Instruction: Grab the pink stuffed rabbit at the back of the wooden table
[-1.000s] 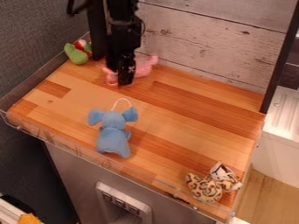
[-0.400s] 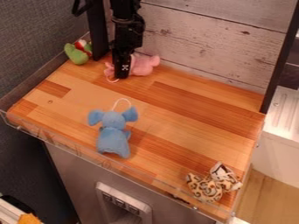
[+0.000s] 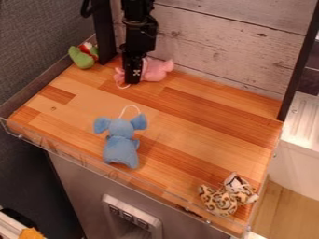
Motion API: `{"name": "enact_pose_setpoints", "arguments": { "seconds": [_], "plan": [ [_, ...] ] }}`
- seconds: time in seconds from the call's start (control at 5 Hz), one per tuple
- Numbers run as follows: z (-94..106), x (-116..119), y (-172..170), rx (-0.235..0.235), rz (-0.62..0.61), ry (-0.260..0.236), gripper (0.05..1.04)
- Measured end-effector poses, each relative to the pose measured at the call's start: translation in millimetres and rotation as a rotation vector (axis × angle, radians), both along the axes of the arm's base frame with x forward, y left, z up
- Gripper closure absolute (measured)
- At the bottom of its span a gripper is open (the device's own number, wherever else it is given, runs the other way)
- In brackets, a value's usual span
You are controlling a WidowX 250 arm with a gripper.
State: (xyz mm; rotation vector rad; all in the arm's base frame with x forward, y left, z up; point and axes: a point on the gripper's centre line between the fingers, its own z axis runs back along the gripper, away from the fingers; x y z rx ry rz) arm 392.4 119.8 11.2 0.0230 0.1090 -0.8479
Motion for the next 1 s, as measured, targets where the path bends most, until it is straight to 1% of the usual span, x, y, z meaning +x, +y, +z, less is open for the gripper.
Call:
{"name": "enact_pose_setpoints", "arguments": {
  "seconds": [0.2, 0.4, 0.6, 0.8, 1.0],
  "plan": [
    [0.5, 1.4, -1.8, 0.002, 0.091, -0.001, 0.638],
    [11.2, 0.6, -4.1, -0.001, 0.261, 0.026, 0.638],
    [25.1, -5.3, -6.7, 0.008, 0.459, 0.088, 0.638],
    [46.4, -12.4, -10.3, 0.034, 0.707, 0.166, 0.639],
    [64.1, -10.9, -6.2, 0.057, 0.950, 0.168, 0.638]
  ]
}}
